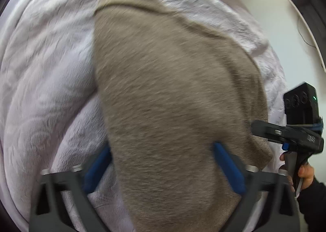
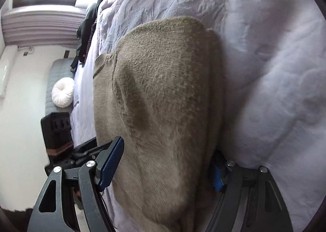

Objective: Fold small clothes

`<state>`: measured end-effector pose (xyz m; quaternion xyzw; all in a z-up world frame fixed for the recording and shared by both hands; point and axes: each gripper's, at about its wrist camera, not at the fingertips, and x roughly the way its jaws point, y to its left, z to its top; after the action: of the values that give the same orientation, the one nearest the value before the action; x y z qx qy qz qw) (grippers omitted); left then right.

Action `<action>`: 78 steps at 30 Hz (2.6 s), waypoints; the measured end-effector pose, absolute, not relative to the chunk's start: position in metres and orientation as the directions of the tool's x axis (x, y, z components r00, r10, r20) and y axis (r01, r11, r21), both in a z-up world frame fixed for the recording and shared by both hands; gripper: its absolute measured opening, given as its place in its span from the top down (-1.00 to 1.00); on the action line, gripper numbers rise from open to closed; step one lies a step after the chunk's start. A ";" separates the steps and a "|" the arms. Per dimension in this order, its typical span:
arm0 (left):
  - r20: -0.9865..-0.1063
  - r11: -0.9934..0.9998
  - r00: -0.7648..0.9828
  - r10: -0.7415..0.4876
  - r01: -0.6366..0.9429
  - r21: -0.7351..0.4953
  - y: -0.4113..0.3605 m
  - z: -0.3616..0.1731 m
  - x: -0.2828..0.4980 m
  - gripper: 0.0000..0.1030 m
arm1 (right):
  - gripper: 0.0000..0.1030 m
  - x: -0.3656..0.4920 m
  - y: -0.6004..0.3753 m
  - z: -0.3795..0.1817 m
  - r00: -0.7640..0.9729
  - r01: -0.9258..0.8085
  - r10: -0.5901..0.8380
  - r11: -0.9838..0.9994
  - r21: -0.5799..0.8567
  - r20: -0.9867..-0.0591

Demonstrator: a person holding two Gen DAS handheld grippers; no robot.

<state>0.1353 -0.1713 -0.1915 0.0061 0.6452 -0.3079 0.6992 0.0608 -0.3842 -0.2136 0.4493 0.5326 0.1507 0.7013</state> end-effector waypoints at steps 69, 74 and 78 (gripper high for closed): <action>-0.981 0.929 0.016 -0.191 0.326 -0.176 -0.024 -0.129 -0.028 0.10 | 0.90 -0.042 -0.219 -0.135 0.135 0.262 0.378 0.878 0.401 -0.916; -0.983 0.931 0.022 -0.180 0.327 -0.163 -0.022 -0.121 -0.034 0.10 | 0.87 -0.054 -0.218 -0.131 0.140 0.288 0.354 0.879 0.380 -0.925; -0.986 0.930 0.023 -0.168 0.336 -0.150 -0.024 -0.117 -0.037 0.10 | 0.87 -0.060 -0.220 -0.123 0.148 0.293 0.342 0.881 0.371 -0.928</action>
<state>-0.0375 -0.0238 -0.1165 0.0624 0.6762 -0.1768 0.7125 -0.0599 -0.2200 -0.1233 0.2433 0.6523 0.0168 0.7176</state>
